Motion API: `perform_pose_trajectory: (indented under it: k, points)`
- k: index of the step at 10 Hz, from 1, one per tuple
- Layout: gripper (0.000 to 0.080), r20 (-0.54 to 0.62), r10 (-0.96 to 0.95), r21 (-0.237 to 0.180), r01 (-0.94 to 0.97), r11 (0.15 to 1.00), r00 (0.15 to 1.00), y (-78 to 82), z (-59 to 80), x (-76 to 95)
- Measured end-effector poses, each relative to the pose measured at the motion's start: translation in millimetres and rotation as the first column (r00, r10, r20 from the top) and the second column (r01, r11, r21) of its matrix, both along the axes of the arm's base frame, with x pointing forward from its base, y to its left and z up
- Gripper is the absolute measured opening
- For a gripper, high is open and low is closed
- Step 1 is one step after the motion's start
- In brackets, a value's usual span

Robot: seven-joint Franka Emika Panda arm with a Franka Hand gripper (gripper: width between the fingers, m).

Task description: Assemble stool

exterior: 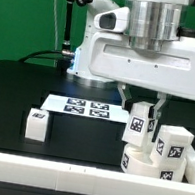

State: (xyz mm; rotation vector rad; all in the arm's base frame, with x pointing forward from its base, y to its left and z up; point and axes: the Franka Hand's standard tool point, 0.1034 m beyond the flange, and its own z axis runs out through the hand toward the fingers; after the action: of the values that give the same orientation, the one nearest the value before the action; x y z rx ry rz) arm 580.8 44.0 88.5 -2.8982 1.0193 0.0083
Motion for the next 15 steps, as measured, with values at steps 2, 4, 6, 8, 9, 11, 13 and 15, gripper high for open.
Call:
perform_pose_trajectory:
  k: [2, 4, 6, 8, 9, 11, 13, 15]
  points:
    - [0.0334, -0.008, -0.112, 0.012, 0.112, 0.994, 0.994, 3.2, 0.0, -0.2]
    - [0.0335, -0.015, -0.252, 0.061, 0.252, 0.966, 0.968, 1.6, -1.2, 0.8]
    - [0.0337, -0.03, -0.468, 0.125, 0.468, 0.875, 0.883, 0.4, -2.3, 3.2]
    - [0.0337, -0.057, -0.621, 0.162, 0.621, 0.767, 0.781, 0.3, -3.7, 2.9]
    - [0.0337, -0.069, -0.677, 0.17, 0.677, 0.716, 0.733, 1.6, -3.5, 3.7]
    - [0.0337, -0.104, -0.76, 0.177, 0.764, 0.62, 0.641, 2.7, -3.8, 4.2]
    - [0.0337, -0.153, -0.847, 0.164, 0.858, 0.486, 0.509, 3.7, -3.8, 4.5]
    - [0.0337, -0.2, -0.911, 0.157, 0.93, 0.334, 0.361, 3.6, -3.9, 4.9]
